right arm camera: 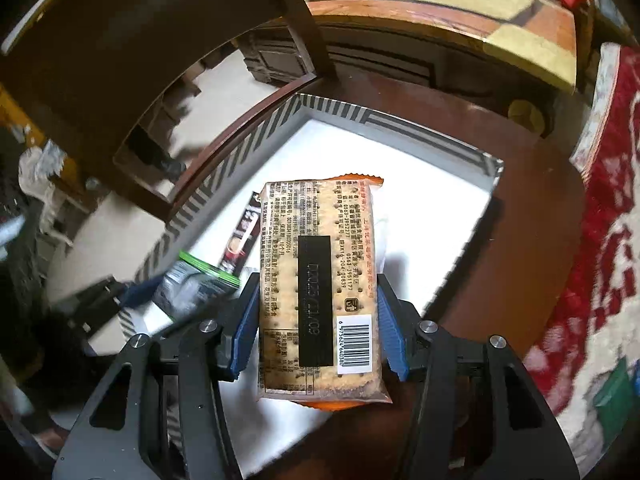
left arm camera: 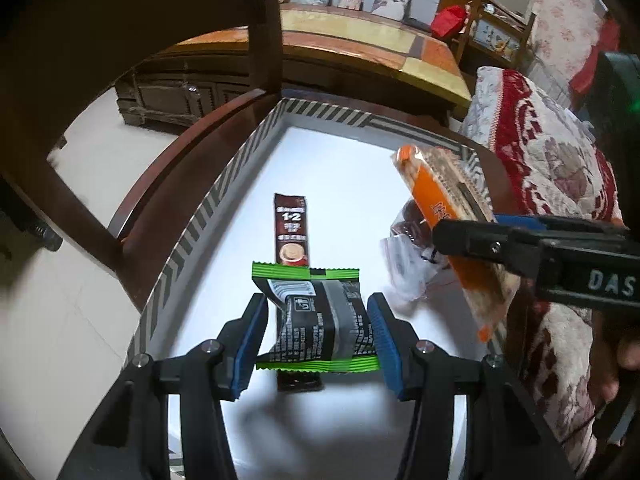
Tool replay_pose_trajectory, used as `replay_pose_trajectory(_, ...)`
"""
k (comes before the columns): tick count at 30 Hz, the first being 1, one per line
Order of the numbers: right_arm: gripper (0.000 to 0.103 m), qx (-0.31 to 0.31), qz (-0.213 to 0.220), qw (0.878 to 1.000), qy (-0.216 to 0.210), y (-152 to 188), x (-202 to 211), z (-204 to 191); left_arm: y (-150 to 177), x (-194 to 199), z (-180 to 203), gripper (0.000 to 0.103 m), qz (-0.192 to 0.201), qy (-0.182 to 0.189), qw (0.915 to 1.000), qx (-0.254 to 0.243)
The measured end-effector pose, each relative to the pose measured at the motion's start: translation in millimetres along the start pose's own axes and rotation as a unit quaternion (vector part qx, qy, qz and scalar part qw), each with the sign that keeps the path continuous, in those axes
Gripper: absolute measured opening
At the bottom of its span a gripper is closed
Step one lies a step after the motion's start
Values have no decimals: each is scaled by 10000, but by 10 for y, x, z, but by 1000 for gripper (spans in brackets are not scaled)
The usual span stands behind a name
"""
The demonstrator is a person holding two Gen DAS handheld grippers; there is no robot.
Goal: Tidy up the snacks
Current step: 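Carry both packs to the white tray and lower them onto it, then release both packs on the tray and return both grippers to the blanket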
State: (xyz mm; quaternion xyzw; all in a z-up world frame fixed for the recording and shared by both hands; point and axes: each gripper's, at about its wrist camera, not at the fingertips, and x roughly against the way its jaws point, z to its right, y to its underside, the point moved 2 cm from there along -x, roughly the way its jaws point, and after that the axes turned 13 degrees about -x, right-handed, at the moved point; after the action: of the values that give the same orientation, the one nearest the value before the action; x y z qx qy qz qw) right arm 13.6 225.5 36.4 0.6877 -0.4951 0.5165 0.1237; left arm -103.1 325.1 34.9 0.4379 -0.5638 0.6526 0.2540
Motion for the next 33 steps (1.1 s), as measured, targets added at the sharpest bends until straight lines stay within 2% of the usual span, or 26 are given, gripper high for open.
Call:
replay_pose_trajectory(3,53,113,-16,9999,-43,24,-84,-145,33,-29,-58,54,-42,-79,9999,68)
replay_pose_trajectory(9,53,508,-40,9980,372,-13,-315,-336,94,-42,-106,55,-103,-200,9997,130)
replay_pose_trajectory(14,54,242,-148,9995,111,47,-291,-233,112,-54,-114,56,-138,-310,9993,183)
replay_pose_trajectory(17,54,233,-43,9997,-29,84,-168,-190,123,-30,-105,65,-125,-367,9989,258)
replay_pose_trajectory(19,54,173,120,9997,-138,124,-7,-165,143,24,-104,76,-58,-390,9987,317)
replay_pose_trajectory(21,54,112,319,9990,-275,157,163,-147,156,83,-114,81,-5,-442,9983,386)
replay_pose_trajectory(23,54,159,469,9984,-278,110,391,-200,148,174,-112,81,-6,-533,9975,469)
replay_pose_trajectory(26,54,638,1105,9913,-309,-65,1040,-465,94,388,-37,83,239,-621,9968,441)
replay_pose_trajectory(27,58,799,1471,9851,-388,-97,1333,-528,77,465,7,89,370,-679,9963,385)
replay_pose_trajectory(28,75,963,1908,9755,-519,-84,1661,-559,58,529,57,93,475,-749,9955,330)
replay_pose_trajectory(29,87,998,2101,9710,-553,-63,1784,-547,30,587,120,93,572,-804,9947,275)
replay_pose_trajectory(31,87,950,2450,9630,-593,94,2027,-411,-21,656,240,93,707,-789,9942,200)
replay_pose_trajectory(33,87,790,2325,9677,-565,256,2034,-216,-76,695,385,93,783,-662,9947,125)
